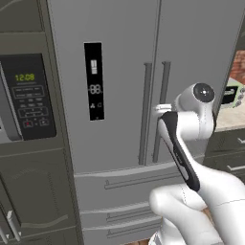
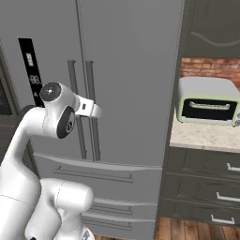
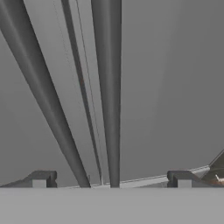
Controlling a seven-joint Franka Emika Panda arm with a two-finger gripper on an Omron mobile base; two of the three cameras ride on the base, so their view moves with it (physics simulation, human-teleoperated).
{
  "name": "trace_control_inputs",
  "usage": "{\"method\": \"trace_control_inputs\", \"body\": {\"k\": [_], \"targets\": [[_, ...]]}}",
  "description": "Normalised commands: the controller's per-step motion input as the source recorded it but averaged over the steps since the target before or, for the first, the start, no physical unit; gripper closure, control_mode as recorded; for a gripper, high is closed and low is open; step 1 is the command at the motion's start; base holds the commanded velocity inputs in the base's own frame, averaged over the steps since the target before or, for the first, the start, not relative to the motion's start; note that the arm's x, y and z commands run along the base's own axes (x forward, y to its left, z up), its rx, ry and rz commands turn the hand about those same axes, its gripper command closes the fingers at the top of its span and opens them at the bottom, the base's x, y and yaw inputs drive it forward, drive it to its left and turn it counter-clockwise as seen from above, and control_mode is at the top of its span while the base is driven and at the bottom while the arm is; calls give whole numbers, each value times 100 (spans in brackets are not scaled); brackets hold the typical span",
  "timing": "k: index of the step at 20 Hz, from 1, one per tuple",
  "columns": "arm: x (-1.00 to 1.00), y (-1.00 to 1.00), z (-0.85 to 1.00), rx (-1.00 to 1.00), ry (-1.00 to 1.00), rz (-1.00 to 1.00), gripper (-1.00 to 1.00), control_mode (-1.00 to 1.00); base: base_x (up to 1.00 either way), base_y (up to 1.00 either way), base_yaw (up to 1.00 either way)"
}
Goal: Retrieve the chicken drumstick from the fridge and place it on the saucepan with marinade on the stove.
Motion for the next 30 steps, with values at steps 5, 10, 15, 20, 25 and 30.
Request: {"method": "trace_control_inputs", "body": {"k": [5,10,15,20,25,30], "targets": [[48,-1,-14,0,-1,0,-100,-100,0,0,0],[47,-4,-11,0,0,0,-100,-100,0,0,0],[43,-4,-16,0,0,0,-100,-100,0,0,0],[42,-5,-18,0,-1,0,-100,-100,0,0,0],[48,-11,-25,0,-3,0,-100,-100,0,0,0],[43,-4,-21,0,-4,0,-100,-100,0,0,0]]}}
